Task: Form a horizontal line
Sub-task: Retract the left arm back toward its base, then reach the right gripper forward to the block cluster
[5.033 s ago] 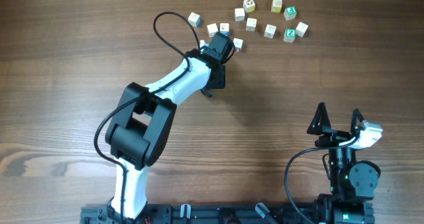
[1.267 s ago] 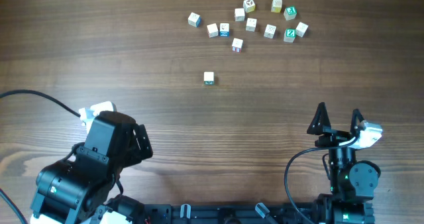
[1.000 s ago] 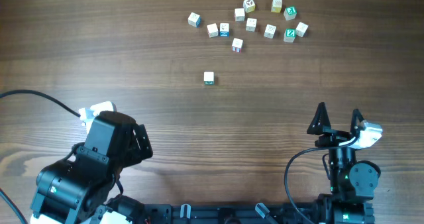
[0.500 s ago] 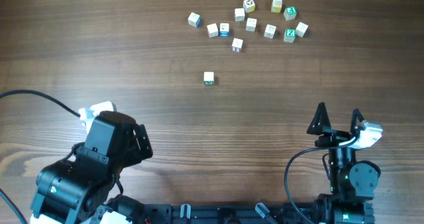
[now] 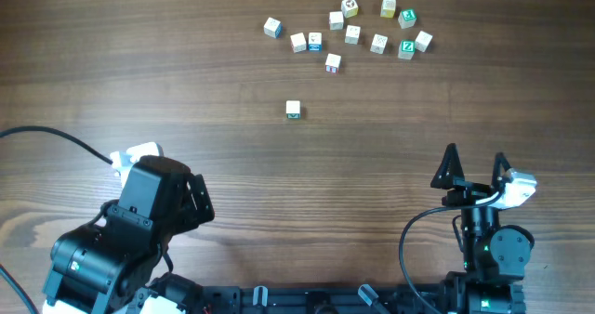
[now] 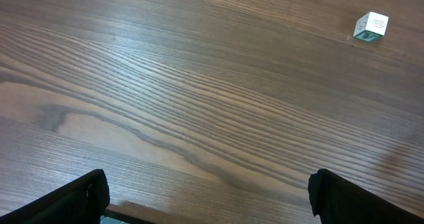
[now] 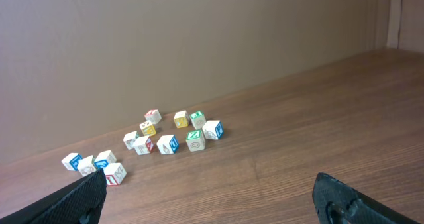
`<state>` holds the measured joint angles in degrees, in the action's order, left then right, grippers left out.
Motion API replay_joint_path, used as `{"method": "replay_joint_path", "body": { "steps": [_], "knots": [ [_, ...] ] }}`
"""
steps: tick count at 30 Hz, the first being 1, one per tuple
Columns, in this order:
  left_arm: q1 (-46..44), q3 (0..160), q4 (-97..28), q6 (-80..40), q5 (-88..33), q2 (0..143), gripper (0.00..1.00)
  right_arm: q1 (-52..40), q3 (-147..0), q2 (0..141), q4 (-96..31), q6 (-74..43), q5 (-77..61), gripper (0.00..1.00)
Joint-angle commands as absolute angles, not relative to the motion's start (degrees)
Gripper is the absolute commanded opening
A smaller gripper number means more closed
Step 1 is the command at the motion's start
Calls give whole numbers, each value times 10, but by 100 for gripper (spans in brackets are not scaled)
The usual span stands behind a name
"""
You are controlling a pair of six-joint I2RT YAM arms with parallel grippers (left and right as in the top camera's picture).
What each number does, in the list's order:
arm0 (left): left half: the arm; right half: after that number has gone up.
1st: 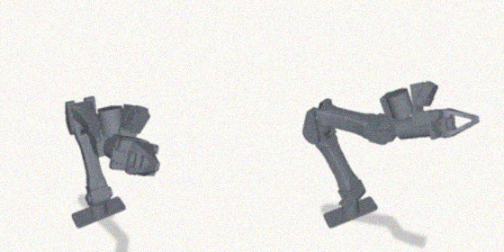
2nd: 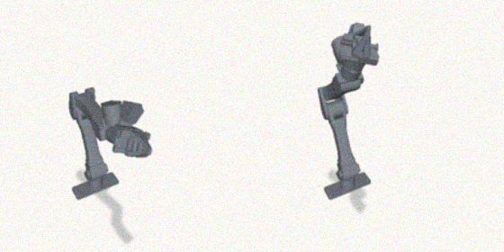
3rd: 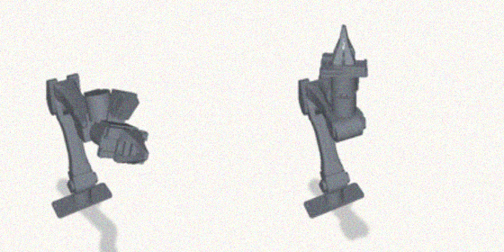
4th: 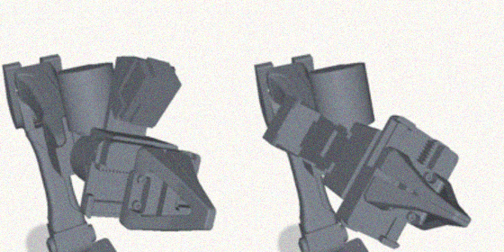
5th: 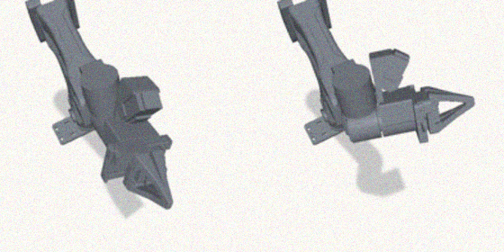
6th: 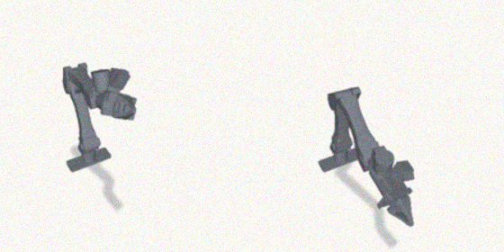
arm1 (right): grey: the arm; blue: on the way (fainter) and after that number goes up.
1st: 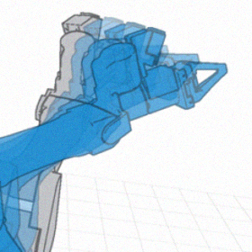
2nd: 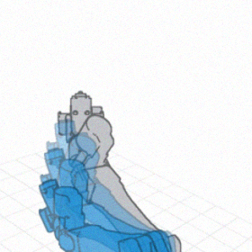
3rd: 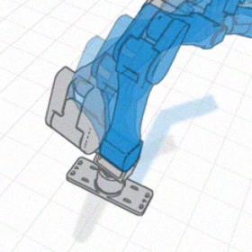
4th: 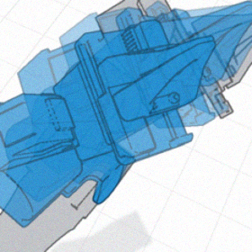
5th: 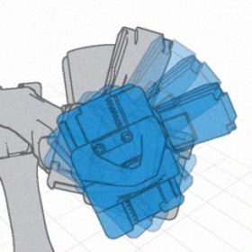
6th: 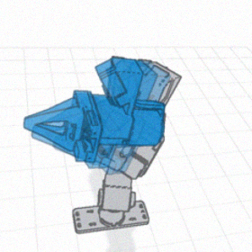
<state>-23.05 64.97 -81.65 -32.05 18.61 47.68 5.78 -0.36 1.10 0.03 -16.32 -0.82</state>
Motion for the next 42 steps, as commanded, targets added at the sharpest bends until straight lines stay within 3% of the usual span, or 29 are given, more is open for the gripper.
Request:
{"method": "replay_joint_path", "body": {
  "steps": [1, 22, 25, 29, 30, 33, 38, 42],
  "knots": [
    [-226, 647, -816, -327, 196, 476, 100, 56, -3, 8, 3, -167, -2, 100],
    [-226, 647, -816, -327, 196, 476, 100, 56, -3, 8, 8, -185, -13, 100],
    [-226, 647, -816, -327, 196, 476, 100, 56, -3, 9, 5, -328, -77, 100],
    [-226, 647, -816, -327, 196, 476, 100, 56, -3, 9, 26, -633, -103, 100],
    [-226, 647, -816, -326, 196, 476, 100, 56, -3, 9, 39, -631, -115, 100],
    [-226, 647, -816, -327, 196, 476, 100, 56, -12, 9, 88, -471, -211, 99],
    [-226, 647, -816, -327, 196, 476, 100, 56, -83, 37, -51, -389, -223, 99],
    [-226, 647, -816, -326, 196, 476, 100, 56, -161, 109, -92, -319, -223, 99]
  ]
}}
